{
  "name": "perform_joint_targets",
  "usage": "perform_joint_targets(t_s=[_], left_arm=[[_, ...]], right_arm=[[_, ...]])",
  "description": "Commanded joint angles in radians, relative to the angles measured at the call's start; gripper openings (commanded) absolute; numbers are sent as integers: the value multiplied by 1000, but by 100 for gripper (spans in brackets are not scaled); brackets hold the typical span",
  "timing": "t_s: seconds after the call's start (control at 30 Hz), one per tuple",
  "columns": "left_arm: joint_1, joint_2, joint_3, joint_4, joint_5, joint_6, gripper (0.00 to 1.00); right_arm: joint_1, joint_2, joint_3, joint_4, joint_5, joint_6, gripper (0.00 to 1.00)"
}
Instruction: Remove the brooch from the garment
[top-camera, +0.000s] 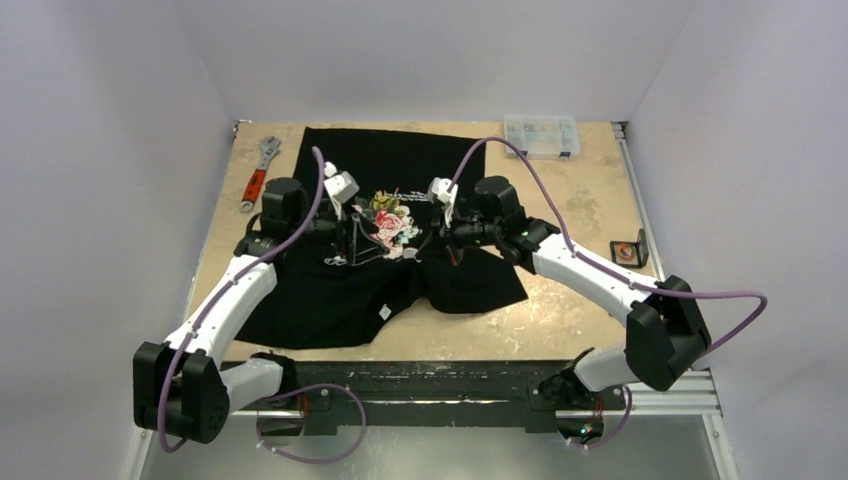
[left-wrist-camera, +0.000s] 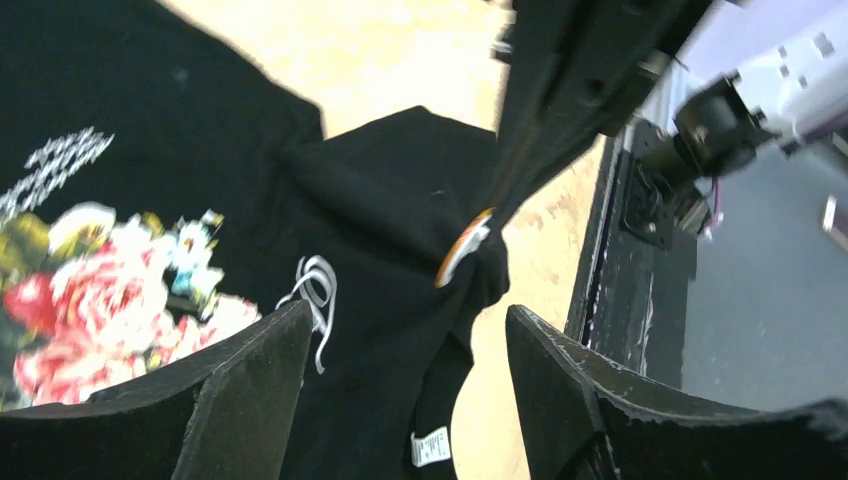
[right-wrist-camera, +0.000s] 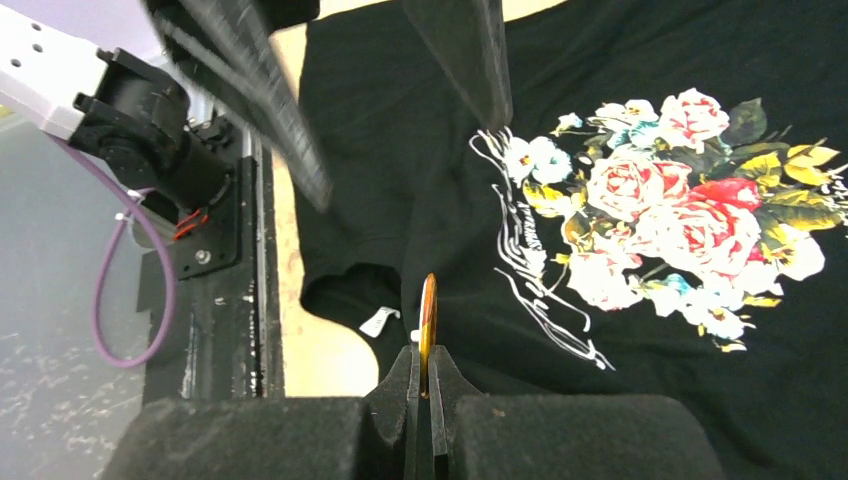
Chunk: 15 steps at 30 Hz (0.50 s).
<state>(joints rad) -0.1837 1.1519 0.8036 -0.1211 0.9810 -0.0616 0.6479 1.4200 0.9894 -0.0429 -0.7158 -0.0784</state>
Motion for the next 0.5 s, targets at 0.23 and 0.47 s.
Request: perform_joint_targets(t_s=[0.23,0.47], left_arm=[[-188,-4,0,142,-23,206,61],[-216,44,15,205,-14,157,46]], right_arm=[[-29,-33,62,14,-148,122,0],[-41,-34,57,24,-170,144,0]])
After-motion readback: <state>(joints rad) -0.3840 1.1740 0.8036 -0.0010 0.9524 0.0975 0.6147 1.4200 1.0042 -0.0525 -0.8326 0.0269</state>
